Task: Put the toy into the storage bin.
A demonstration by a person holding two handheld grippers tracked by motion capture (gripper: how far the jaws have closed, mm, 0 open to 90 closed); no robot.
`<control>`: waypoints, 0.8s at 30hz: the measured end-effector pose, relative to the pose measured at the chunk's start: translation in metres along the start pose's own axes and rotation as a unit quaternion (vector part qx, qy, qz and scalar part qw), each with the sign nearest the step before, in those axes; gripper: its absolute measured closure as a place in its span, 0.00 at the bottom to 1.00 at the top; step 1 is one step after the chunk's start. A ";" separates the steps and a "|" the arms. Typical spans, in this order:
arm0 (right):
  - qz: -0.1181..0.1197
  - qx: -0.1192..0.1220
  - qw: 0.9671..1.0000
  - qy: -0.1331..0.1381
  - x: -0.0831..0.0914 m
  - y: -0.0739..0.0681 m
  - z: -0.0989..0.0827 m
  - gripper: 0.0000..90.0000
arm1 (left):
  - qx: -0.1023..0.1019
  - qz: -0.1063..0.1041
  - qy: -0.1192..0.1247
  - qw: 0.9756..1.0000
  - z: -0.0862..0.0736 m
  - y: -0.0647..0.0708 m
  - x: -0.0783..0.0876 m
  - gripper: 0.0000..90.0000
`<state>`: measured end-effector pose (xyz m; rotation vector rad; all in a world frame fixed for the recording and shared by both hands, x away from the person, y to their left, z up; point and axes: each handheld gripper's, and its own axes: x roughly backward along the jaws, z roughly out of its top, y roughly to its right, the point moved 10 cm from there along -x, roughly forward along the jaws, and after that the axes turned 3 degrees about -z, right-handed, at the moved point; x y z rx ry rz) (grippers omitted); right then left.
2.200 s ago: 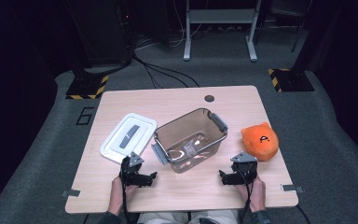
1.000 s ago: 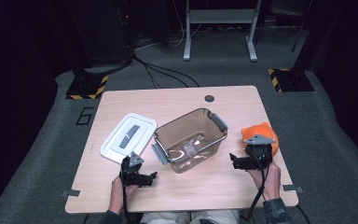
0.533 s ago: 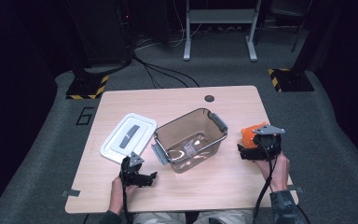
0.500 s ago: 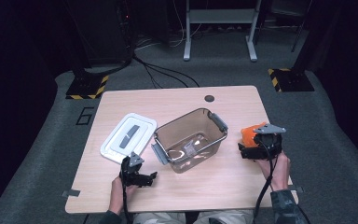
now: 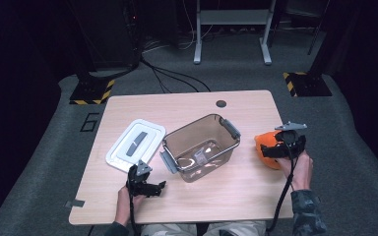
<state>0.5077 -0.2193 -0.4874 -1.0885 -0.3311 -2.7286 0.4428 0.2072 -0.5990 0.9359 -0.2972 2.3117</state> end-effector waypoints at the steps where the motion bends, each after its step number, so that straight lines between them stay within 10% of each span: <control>1: -0.001 -0.002 1.000 -0.002 -0.003 0.002 -0.001 0.02 | 0.000 0.000 0.000 1.000 0.000 0.000 0.000 0.06; 24: -0.013 -0.025 0.997 -0.068 -0.043 0.022 -0.030 0.08 | 0.000 0.000 0.000 1.000 0.000 0.000 0.000 0.06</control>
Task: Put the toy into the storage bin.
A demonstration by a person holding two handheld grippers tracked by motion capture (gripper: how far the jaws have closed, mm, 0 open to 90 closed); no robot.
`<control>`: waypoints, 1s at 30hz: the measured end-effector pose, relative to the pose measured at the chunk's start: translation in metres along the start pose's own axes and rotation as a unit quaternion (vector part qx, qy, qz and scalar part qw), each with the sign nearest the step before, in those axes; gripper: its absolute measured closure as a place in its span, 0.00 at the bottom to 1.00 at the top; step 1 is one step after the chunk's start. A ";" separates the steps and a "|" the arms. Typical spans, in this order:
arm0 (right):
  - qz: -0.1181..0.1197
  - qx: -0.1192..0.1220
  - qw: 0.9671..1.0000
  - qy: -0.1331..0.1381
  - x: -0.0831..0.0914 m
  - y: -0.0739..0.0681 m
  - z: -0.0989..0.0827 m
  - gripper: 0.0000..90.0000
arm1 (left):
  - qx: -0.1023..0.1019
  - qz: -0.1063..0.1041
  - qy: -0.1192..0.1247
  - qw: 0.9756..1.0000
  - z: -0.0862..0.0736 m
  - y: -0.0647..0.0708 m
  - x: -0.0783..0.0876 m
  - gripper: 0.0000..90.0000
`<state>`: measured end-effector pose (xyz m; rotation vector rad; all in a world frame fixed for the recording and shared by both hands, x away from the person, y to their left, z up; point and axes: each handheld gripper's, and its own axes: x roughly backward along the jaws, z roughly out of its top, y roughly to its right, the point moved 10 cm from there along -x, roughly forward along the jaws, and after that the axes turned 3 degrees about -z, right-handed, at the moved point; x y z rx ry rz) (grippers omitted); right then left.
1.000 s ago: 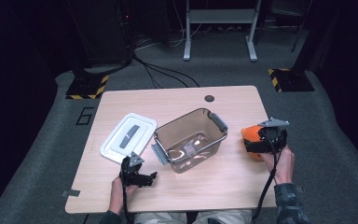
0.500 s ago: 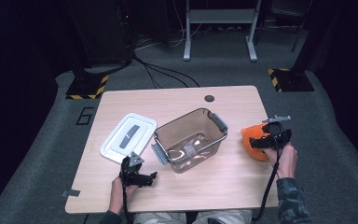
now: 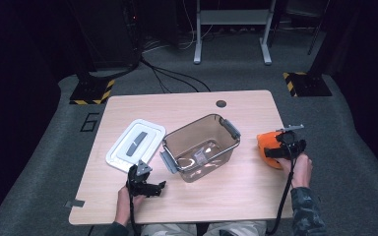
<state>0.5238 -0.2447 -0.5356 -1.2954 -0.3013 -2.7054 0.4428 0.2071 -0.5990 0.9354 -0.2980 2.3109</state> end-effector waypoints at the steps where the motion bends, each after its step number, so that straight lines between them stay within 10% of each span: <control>1: 0.001 -0.006 1.000 -0.001 0.001 0.000 0.000 0.12 | 0.000 0.000 0.000 1.000 0.000 0.000 0.000 0.06; 15: 0.004 -0.001 1.000 0.002 0.003 -0.004 -0.003 0.57 | 0.000 0.000 0.002 1.000 0.000 0.000 0.000 0.06; 30: 0.005 -0.016 0.999 0.046 0.013 -0.001 0.001 0.63 | 0.001 0.000 0.000 1.000 0.000 0.000 0.000 0.06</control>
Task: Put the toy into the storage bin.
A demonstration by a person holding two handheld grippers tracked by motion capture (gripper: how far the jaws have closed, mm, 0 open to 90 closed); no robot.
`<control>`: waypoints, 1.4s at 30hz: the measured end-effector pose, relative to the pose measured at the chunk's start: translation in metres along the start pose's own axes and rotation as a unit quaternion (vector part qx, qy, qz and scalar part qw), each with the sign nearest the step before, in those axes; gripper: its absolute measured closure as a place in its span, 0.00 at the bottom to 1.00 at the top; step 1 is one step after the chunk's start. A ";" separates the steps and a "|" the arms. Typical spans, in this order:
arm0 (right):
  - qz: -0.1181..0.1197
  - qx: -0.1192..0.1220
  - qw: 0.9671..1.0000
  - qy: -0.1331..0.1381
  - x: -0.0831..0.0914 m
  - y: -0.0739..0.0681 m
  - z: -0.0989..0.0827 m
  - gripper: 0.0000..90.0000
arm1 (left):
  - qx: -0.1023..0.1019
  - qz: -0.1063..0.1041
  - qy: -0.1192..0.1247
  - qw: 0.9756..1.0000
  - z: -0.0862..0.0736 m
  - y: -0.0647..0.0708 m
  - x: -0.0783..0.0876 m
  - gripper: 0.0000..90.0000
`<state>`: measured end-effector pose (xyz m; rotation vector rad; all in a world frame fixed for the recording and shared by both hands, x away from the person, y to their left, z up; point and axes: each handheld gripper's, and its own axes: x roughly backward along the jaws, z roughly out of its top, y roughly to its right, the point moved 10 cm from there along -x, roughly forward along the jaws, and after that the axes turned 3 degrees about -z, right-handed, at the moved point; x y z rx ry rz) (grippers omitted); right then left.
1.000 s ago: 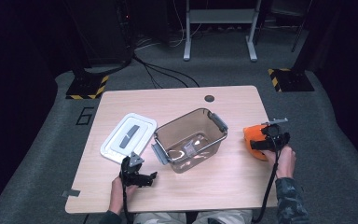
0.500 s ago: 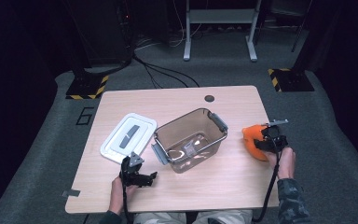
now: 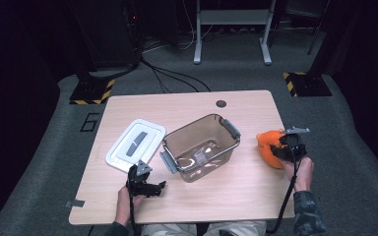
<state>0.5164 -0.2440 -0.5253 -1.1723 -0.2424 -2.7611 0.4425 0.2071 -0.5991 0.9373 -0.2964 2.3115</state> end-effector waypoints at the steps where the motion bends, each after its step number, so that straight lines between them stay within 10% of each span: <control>1: 0.001 -0.002 1.000 0.002 0.001 0.000 0.000 0.63 | 0.000 0.000 0.000 1.000 0.000 0.000 0.000 0.06; 42: 0.018 0.038 0.997 0.065 0.055 -0.028 0.045 0.60 | 0.000 0.000 0.001 1.000 0.000 0.000 0.000 0.06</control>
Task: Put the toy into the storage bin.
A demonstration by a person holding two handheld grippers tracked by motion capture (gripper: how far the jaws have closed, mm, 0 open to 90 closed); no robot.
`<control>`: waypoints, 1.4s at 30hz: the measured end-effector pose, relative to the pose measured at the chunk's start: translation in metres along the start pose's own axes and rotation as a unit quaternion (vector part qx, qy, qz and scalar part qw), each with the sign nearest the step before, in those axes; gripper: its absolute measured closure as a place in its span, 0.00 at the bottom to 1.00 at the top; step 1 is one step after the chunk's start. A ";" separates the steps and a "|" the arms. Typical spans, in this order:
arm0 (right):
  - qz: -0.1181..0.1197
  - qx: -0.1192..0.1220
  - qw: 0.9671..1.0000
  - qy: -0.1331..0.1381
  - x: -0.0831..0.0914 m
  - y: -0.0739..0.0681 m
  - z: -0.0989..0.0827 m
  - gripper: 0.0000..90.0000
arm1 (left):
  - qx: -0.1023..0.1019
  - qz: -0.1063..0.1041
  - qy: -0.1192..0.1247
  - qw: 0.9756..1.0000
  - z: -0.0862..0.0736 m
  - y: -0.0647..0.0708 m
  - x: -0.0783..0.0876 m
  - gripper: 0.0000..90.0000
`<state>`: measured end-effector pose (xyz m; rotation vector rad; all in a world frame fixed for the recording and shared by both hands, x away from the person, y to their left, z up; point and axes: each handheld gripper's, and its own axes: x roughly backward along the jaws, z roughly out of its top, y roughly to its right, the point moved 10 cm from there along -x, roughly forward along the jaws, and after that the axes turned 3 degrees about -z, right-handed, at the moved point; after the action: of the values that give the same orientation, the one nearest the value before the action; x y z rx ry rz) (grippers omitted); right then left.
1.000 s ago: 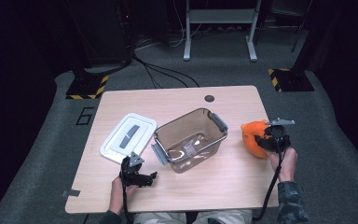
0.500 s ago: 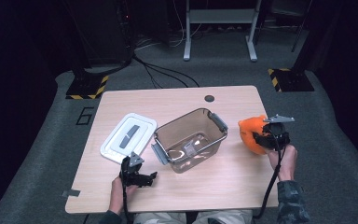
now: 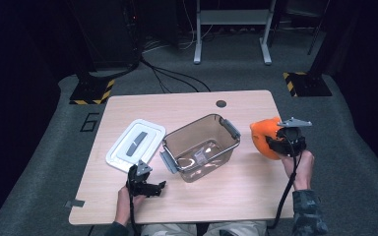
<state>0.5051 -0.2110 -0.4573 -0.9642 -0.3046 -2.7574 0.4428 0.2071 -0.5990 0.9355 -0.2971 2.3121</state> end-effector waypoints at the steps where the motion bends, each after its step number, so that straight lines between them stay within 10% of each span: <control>1: 0.000 0.001 1.000 0.000 0.001 -0.001 0.001 0.60 | 0.000 0.000 0.000 1.000 0.000 0.000 0.000 0.06; 42: 0.011 0.049 0.997 0.055 0.041 -0.035 0.055 0.60 | 0.000 0.000 0.000 1.000 0.000 0.000 0.000 0.06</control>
<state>0.4971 -0.1683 -0.3944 -0.7831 -0.4037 -2.7355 0.4429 0.2071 -0.5990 0.9342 -0.2978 2.3129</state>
